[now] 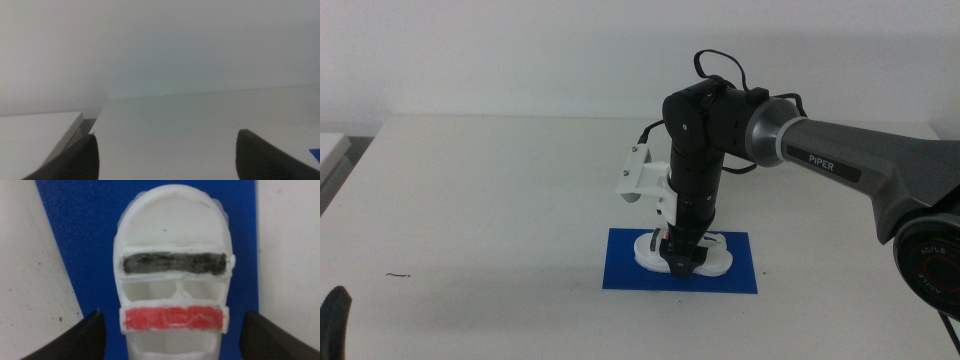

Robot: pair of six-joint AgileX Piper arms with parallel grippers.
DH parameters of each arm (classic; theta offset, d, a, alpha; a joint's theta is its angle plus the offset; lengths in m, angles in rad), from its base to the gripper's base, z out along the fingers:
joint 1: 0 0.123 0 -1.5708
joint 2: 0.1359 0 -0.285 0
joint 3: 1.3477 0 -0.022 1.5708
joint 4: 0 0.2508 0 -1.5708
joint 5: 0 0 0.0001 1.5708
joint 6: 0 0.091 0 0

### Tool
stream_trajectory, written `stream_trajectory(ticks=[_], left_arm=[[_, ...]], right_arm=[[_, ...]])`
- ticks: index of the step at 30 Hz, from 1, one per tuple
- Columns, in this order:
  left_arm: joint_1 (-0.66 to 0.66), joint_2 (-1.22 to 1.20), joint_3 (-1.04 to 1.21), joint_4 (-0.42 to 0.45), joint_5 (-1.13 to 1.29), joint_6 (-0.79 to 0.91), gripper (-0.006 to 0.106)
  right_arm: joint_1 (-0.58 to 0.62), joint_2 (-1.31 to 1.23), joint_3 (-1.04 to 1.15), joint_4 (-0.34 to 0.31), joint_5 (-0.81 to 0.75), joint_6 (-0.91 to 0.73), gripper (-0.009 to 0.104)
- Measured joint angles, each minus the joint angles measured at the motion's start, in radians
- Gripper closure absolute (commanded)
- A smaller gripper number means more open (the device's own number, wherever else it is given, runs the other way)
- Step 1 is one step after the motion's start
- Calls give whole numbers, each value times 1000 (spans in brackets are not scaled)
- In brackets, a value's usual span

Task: Use one arm to grab the shoe from the table and place it on the mat.

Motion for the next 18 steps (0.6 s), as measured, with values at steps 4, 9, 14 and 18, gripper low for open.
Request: stream_trajectory(ticks=[4, 9, 14, 18], left_arm=[[0, 0, 0, 0, 0, 0, 7], [0, 0, 0, 0, 0, 0, 7], [0, 0, 0, 0, 0, 0, 7], [0, 0, 0, 0, 0, 0, 7]], right_arm=[[0, -21, 3, -16, 0, 51, 5], [-12, -253, 114, -96, -33, 288, 5], [-103, -719, 556, -44, -343, 444, 5], [-234, -1106, 996, -16, -682, 607, 5]])
